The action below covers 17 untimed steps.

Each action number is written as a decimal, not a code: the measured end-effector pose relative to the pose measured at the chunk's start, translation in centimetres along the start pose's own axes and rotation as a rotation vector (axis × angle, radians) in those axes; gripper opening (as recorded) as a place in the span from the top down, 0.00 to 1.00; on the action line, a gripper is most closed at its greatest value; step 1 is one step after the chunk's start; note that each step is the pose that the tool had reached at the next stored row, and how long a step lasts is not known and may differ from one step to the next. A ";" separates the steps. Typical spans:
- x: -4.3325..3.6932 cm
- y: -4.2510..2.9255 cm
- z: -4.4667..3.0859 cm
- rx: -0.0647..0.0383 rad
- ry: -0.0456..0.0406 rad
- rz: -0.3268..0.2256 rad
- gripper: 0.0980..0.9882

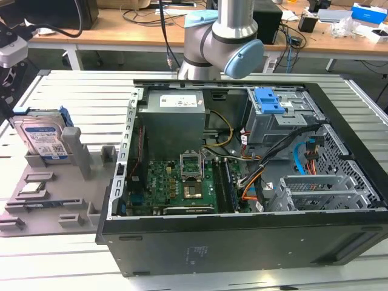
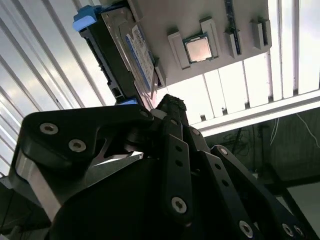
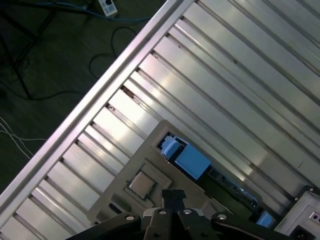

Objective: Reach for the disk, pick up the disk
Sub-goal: 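Pick up the disk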

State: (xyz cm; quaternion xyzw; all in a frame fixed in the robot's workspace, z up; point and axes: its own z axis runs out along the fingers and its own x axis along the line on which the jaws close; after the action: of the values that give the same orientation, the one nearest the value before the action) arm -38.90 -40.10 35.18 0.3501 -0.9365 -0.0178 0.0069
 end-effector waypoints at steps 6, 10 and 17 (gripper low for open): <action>0.00 0.00 0.00 0.000 0.0022 -0.058 0.99; 0.00 0.00 0.00 0.000 0.0048 -0.126 0.99; 0.00 0.00 0.00 0.000 0.0080 -0.209 0.99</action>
State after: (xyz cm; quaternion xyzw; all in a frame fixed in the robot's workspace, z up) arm -38.90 -40.10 35.18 0.4459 -0.8949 -0.0170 0.0087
